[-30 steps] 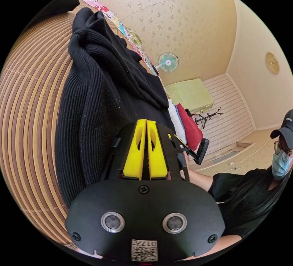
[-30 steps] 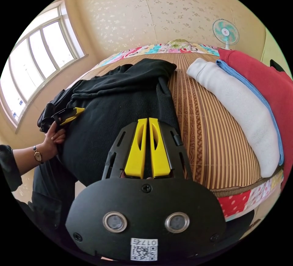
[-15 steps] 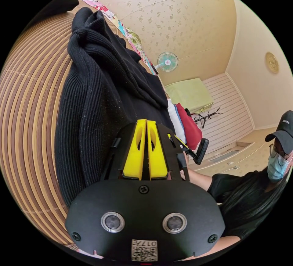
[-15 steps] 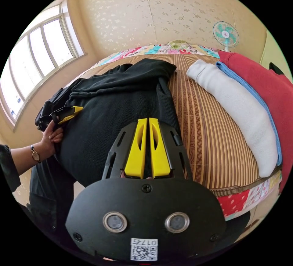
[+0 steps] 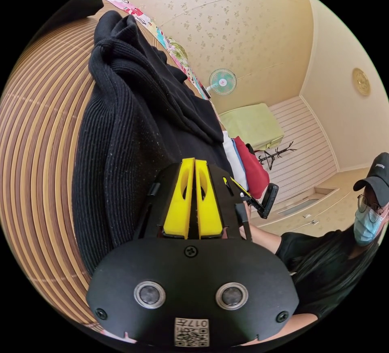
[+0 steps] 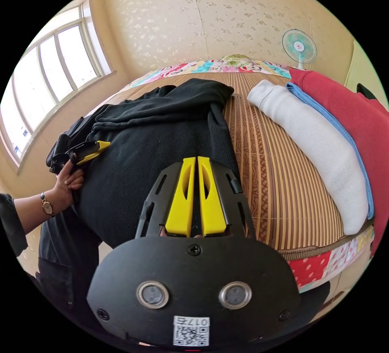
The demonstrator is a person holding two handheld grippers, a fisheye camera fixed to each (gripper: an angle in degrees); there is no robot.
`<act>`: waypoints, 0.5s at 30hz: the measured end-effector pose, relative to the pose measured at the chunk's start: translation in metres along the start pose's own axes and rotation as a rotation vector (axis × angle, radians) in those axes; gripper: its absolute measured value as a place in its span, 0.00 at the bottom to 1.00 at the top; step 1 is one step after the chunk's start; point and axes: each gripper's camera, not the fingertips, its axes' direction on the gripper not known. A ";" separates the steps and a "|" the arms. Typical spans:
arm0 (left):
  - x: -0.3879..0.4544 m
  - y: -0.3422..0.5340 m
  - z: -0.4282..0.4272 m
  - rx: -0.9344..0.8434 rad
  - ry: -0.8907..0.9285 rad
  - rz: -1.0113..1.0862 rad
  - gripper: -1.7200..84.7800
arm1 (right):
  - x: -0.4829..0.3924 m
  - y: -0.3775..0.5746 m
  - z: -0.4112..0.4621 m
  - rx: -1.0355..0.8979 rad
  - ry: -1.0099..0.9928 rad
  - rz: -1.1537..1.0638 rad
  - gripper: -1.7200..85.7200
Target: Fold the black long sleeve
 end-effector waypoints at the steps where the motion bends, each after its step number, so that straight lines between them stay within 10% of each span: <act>1: 0.000 0.000 0.000 0.000 0.001 0.000 0.01 | 0.001 -0.001 -0.001 0.000 0.001 0.000 0.04; 15: -0.009 0.008 -0.005 0.002 0.006 0.000 0.01 | 0.009 -0.008 -0.006 0.002 -0.003 0.003 0.04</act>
